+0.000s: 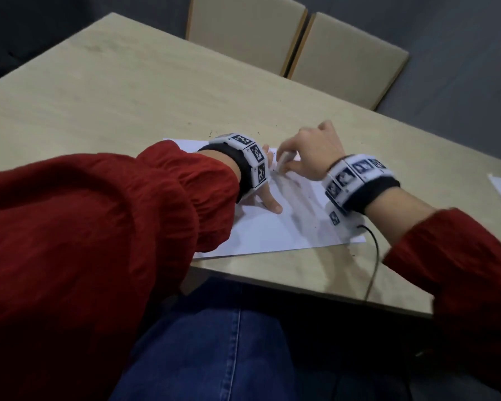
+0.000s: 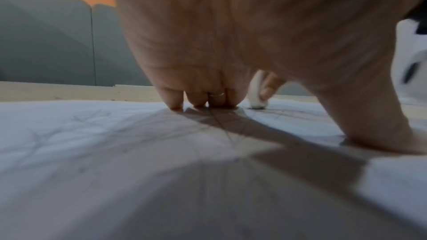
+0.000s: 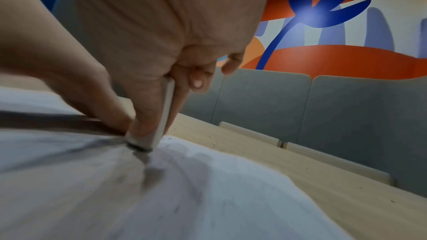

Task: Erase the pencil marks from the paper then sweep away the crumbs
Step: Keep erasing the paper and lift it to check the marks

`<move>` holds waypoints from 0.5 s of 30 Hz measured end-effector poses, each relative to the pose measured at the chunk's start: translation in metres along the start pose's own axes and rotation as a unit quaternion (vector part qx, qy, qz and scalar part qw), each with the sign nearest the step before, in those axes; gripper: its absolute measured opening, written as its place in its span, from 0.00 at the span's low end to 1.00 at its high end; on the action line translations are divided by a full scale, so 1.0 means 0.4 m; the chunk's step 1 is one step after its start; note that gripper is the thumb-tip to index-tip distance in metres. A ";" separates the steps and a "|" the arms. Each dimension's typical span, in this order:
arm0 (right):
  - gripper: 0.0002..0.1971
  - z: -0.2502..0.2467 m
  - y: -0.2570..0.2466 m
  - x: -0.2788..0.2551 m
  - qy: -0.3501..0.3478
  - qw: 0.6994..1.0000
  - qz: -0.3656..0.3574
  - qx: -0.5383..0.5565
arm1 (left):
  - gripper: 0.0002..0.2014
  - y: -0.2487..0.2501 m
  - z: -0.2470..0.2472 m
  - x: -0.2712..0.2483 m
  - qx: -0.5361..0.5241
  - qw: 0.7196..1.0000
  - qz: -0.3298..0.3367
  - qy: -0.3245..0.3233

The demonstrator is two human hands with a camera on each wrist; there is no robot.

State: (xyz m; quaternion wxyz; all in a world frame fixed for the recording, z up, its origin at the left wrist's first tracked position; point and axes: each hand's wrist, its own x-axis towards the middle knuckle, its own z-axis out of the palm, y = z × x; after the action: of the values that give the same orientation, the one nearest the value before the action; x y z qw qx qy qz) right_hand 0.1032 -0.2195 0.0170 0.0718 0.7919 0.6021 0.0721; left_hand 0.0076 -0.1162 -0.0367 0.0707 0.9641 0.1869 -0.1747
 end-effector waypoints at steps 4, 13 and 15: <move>0.07 0.014 -0.003 0.019 0.012 0.999 0.031 0.020 | 0.73 0.002 -0.006 -0.004 -0.012 1.000 0.007 0.003; 0.07 0.007 0.003 0.021 0.017 1.000 0.018 0.015 | 0.77 0.007 -0.010 -0.001 -0.008 0.999 0.027 0.028; 0.07 0.008 0.002 0.040 0.014 0.999 0.031 0.014 | 0.73 0.008 -0.012 -0.007 -0.008 0.999 0.032 0.035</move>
State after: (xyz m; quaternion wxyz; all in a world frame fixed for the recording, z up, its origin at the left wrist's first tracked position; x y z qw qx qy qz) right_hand 0.1090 -0.2044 0.0147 0.0504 0.8098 0.5794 0.0767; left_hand 0.0079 -0.1189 -0.0310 0.0776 0.9745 0.1600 -0.1369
